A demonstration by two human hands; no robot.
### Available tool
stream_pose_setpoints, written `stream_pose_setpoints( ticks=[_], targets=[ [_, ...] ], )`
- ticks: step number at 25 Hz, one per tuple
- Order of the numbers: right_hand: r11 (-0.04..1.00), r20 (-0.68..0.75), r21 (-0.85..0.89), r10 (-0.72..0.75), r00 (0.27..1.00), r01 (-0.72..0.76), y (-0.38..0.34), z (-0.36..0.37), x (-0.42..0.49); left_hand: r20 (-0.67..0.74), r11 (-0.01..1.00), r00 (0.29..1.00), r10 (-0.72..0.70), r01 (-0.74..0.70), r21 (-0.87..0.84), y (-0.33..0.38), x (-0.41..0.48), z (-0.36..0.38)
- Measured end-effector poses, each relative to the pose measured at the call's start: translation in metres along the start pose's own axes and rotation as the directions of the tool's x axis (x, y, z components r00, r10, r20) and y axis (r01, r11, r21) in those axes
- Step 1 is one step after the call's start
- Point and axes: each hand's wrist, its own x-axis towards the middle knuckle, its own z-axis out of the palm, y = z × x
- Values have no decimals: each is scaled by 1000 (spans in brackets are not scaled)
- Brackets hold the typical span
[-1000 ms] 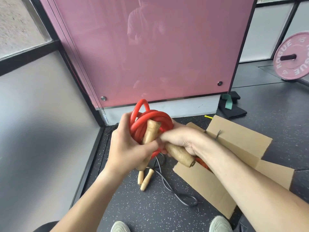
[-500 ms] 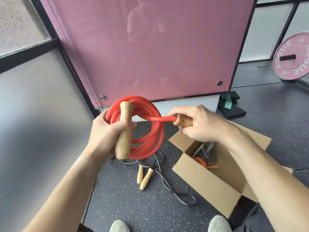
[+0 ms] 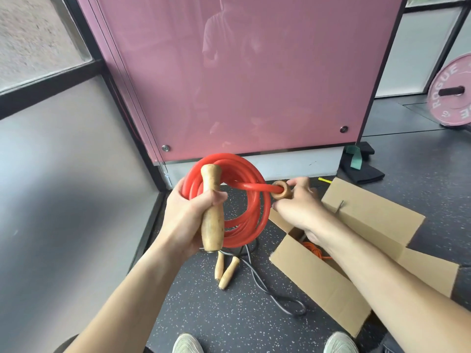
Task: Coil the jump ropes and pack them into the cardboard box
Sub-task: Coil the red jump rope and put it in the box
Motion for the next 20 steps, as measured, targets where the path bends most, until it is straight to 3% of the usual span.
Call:
stream_pose_setpoints(
  ticks=[3, 5, 7, 11, 14, 17, 20],
  targets=[
    [971, 194, 239, -59, 979, 11, -4, 4, -10, -76, 996, 997, 31, -24, 82, -7, 3, -1],
    [907, 386, 422, -158, 909, -22, -4, 7, -19, -73, 983, 995, 70, -57, 174, -13, 2, -1],
    [880, 436, 475, -226, 871, -9, -3, 11, -23, -55, 973, 995, 84, -70, 221, -20, 0, 3],
    [956, 181, 104, -291, 940, 276, 10, 8, -14, -42, 981, 997, 71, -61, 187, -17, -2, 9],
    [865, 51, -260, -431, 901, 428, 11, -5, -9, -28, 985, 998, 57, -52, 162, -5, 0, 8],
    [717, 76, -619, -349, 934, 319, 11, -9, -15, 16, 955, 990, 139, -139, 261, 3, -4, 13],
    [643, 27, -754, -175, 984, 135, 15, 3, -22, 87, 881, 970, 228, -243, 406, 4, -14, 25]
  ],
)
